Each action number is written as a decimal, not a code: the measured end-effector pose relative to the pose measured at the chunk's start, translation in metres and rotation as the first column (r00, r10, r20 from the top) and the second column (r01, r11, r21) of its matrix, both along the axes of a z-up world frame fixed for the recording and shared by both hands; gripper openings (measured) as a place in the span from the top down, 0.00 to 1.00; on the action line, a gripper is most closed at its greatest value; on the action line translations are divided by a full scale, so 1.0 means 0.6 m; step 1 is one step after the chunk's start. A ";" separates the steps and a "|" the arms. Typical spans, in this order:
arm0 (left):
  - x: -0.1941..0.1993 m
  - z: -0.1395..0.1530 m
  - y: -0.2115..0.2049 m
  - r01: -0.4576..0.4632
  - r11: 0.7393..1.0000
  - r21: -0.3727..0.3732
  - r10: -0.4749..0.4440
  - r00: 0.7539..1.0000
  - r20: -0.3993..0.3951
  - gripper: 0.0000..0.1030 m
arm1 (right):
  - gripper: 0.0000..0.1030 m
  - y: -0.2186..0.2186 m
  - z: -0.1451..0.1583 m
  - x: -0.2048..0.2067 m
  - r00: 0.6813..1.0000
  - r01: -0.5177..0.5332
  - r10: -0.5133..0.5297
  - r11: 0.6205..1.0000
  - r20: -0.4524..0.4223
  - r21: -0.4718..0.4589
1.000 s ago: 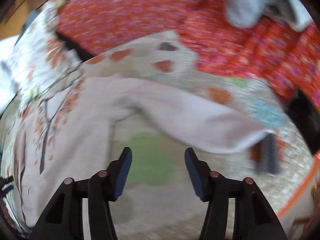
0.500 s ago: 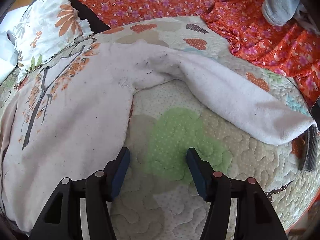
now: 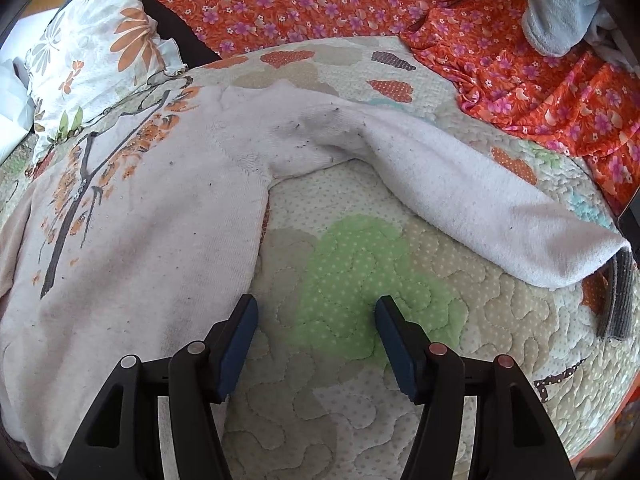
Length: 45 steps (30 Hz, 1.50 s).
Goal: Fold small clothes
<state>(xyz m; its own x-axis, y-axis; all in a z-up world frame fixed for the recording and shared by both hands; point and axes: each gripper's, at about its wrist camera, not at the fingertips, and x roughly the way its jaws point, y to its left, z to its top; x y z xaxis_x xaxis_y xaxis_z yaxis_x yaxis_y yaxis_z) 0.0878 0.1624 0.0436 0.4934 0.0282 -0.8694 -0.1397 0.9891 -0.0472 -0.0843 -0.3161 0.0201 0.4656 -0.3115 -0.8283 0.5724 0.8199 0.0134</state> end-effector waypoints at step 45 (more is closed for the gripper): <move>-0.183 -0.029 -0.106 0.243 0.928 -0.282 -0.269 0.961 -0.060 0.34 | 0.95 0.084 0.056 -0.286 0.973 -0.223 0.229 0.906 0.027 0.360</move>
<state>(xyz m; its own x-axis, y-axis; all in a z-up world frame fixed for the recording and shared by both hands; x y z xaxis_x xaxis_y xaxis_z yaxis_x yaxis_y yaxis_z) -0.0217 0.0988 0.0261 0.3671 -0.3294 -0.8699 0.0993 0.9437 -0.3154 -0.2558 -0.2657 0.0540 0.4751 0.1193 -0.8718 0.3746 0.8691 0.3230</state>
